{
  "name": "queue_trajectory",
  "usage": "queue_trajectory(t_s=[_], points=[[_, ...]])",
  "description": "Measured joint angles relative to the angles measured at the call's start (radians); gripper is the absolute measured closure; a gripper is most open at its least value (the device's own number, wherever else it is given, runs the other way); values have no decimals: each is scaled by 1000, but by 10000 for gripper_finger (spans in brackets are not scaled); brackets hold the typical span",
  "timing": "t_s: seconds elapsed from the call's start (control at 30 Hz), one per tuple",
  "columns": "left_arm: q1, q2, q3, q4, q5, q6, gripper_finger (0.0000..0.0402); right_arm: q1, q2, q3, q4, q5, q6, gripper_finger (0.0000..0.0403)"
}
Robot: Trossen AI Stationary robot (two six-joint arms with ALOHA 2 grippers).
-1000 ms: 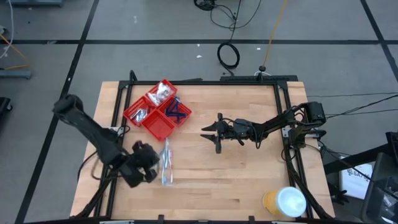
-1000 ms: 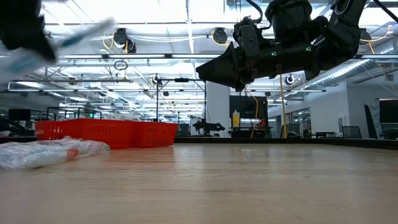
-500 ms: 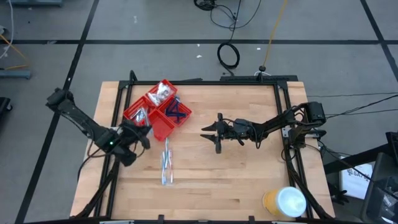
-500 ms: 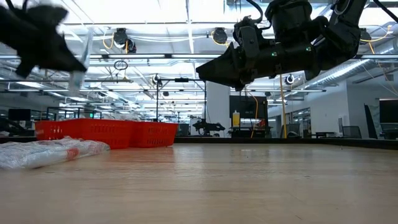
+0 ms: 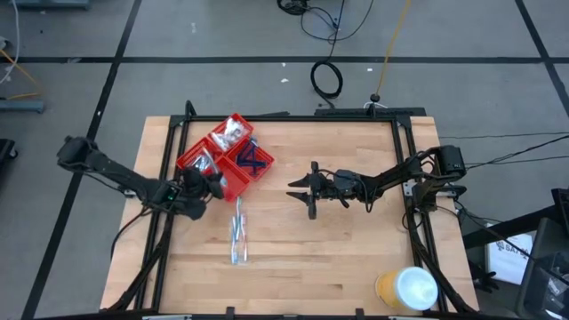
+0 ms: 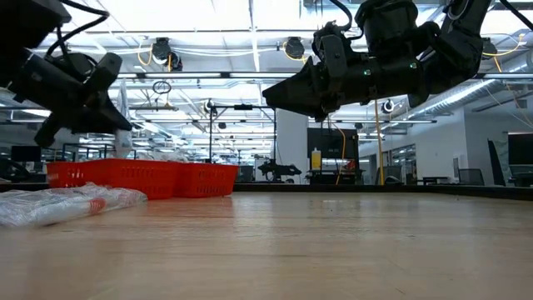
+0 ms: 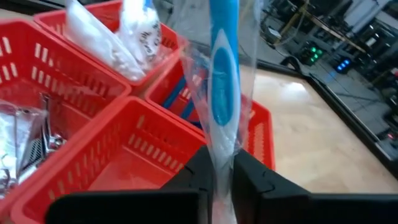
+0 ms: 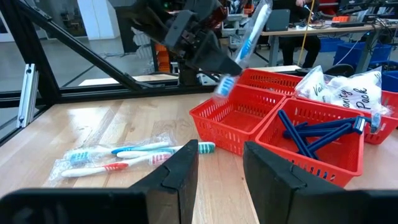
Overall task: Pick & Place Travel size toiletries
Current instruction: Put the left blue toothbrush into the vertical left red bin
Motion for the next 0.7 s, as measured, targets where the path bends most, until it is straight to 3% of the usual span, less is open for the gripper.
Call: queue_trajectory(t_s=[0.17, 0.37, 0.7], points=[[48, 0, 0, 7, 23, 45, 332, 0, 0, 0, 0, 0, 0, 287], [86, 0, 0, 19, 98, 109, 315, 0, 0, 0, 0, 0, 0, 287], [95, 0, 1, 196, 124, 444, 313, 0, 0, 0, 0, 0, 0, 287]])
